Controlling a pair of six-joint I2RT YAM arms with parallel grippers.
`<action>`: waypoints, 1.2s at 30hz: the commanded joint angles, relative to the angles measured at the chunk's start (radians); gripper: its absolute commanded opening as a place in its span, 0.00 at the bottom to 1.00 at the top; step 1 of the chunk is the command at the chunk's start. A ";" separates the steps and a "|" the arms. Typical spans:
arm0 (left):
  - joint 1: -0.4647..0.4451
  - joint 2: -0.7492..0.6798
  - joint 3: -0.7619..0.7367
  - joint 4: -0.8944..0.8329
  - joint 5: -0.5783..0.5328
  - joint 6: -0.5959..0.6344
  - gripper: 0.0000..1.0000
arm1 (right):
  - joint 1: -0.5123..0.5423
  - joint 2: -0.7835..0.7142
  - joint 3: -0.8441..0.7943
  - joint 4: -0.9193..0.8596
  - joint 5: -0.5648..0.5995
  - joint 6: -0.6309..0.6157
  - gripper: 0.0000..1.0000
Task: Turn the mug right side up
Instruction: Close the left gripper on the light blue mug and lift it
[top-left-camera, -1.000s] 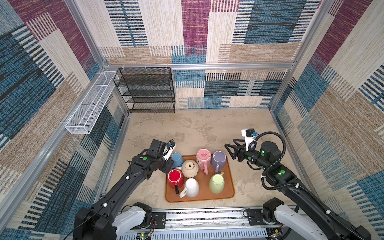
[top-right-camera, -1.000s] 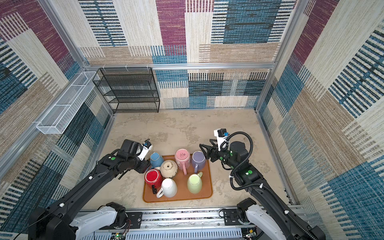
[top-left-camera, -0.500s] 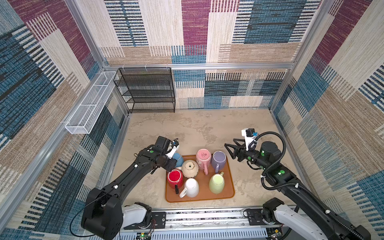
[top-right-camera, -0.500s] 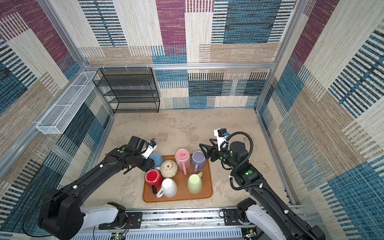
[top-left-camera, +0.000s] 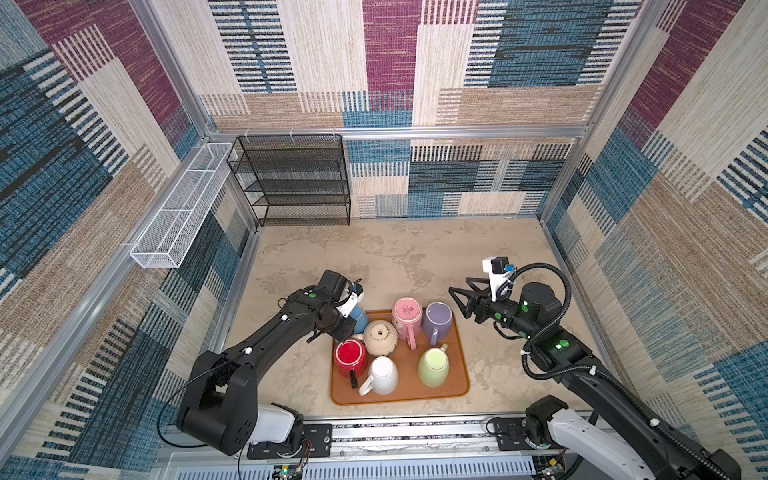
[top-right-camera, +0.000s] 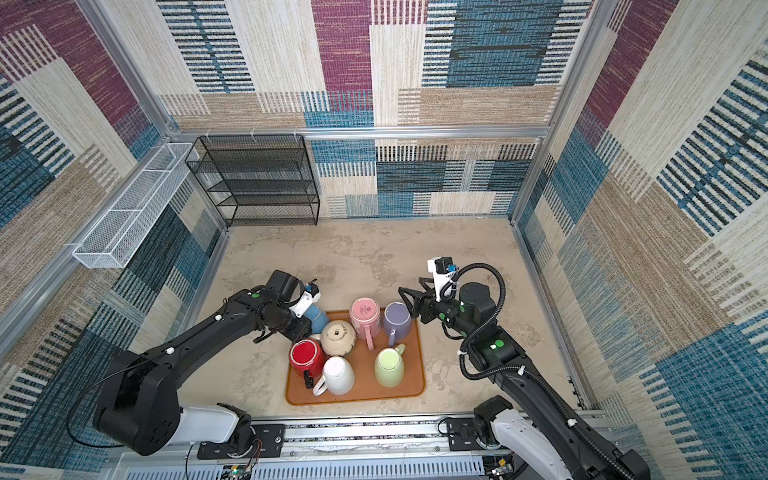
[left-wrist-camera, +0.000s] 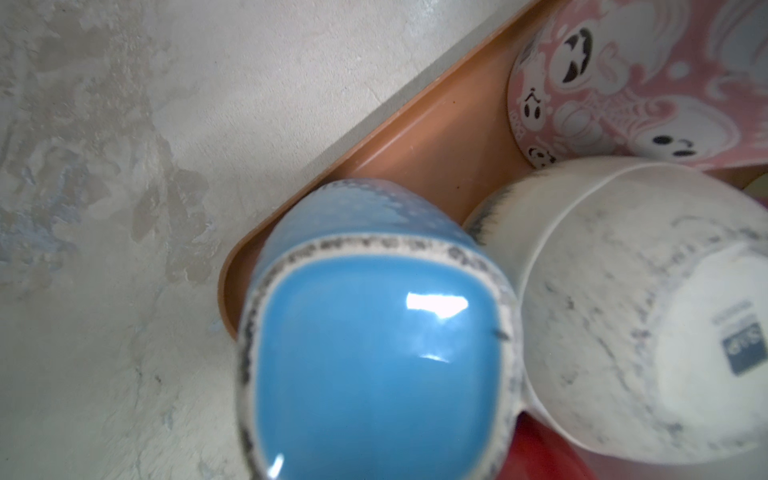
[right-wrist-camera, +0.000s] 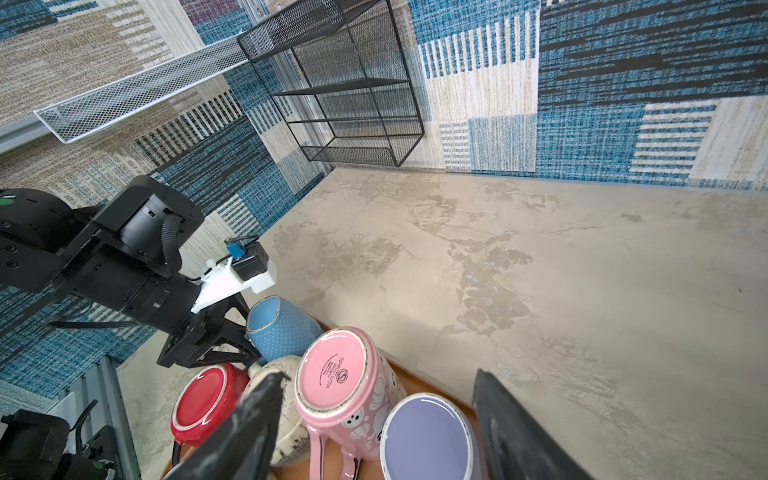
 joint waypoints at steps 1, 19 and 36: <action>0.001 0.001 0.007 0.026 -0.004 -0.005 0.40 | 0.001 0.002 0.002 0.022 0.009 0.012 0.74; -0.011 0.006 0.021 0.009 -0.062 -0.004 0.19 | 0.001 -0.001 0.003 0.016 0.008 0.012 0.73; -0.015 -0.026 0.062 -0.010 -0.102 -0.012 0.00 | 0.001 0.012 0.005 0.018 0.007 0.014 0.73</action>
